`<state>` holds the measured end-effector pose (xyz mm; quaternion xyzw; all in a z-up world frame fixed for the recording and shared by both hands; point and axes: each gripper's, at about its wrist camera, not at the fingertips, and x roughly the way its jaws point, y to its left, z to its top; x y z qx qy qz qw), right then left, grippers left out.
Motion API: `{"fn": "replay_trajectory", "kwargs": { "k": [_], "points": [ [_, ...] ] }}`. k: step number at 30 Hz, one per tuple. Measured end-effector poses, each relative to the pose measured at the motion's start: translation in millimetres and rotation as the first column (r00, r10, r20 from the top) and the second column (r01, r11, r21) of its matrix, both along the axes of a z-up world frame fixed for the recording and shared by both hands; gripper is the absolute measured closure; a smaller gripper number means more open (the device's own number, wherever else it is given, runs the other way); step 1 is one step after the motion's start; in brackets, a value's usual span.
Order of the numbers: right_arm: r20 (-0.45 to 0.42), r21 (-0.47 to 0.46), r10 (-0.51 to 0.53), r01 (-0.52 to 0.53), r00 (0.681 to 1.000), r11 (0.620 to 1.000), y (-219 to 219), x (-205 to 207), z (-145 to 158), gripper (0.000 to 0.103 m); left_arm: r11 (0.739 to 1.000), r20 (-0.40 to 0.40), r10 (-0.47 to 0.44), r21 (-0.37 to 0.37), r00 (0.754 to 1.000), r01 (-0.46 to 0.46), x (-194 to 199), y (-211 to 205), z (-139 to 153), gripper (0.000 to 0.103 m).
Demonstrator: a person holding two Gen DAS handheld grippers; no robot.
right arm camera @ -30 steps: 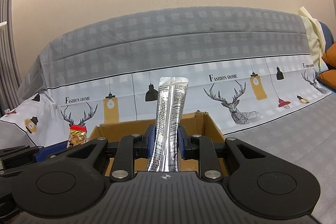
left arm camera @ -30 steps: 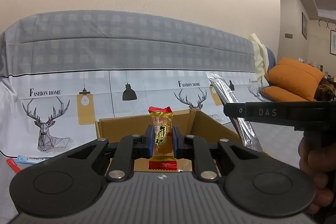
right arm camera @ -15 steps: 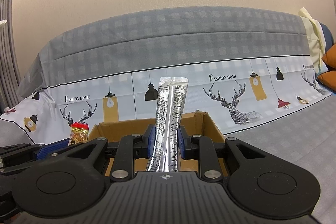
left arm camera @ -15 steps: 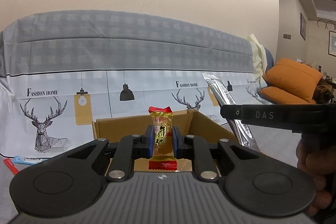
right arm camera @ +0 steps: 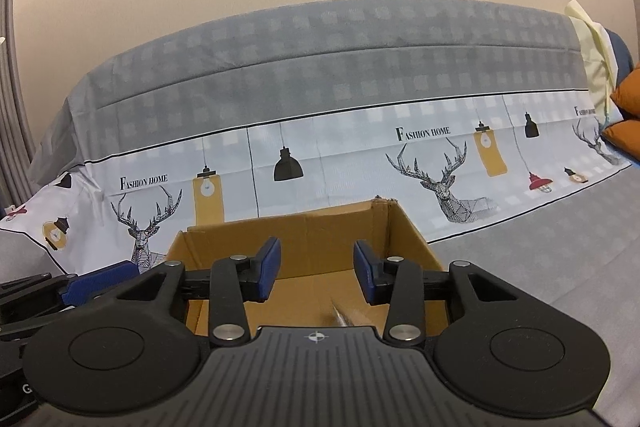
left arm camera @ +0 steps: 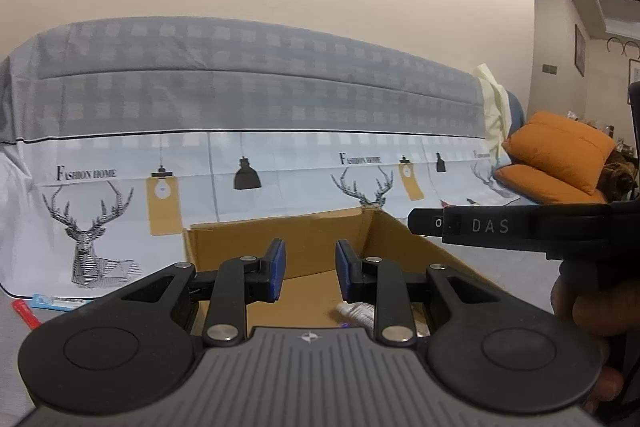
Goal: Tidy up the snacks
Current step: 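Open both tools to drop the gold candy and silver packet into the box, then grasp the red stick packet with the left tool while the right tool grasps the blue stick packet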
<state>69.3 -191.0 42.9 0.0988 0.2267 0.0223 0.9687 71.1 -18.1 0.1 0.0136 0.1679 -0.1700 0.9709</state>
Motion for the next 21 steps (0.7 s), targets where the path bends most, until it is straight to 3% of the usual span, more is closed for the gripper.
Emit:
{"fn": "replay_trajectory", "kwargs": {
  "k": [6,9,13,18,21],
  "points": [
    [-0.011,0.010,0.021,-0.021,1.000,1.000,14.6,4.5,-1.0,0.060,0.998,-0.015,0.061,0.015,0.998,-0.061,0.2,19.1,4.1,0.073],
    [-0.012,0.014,0.040,-0.040,0.999,0.999,24.6,6.2,-0.8,0.060,0.997,-0.018,0.077,0.031,0.997,-0.076,-1.4,31.3,8.3,0.082],
    [-0.006,0.019,0.070,-0.070,0.998,0.997,40.2,7.6,1.0,0.060,0.996,-0.031,0.088,0.027,0.996,-0.087,1.2,50.2,17.9,0.083],
    [0.000,0.027,0.118,-0.118,0.993,0.993,59.1,10.9,3.1,0.060,0.988,-0.002,0.116,0.100,0.993,-0.115,30.3,72.7,37.0,0.083],
    [0.002,0.018,0.152,-0.152,0.988,0.988,71.7,12.1,3.1,0.060,0.981,-0.004,0.169,0.099,0.986,-0.168,52.3,99.2,36.4,0.083]
  ]
}}
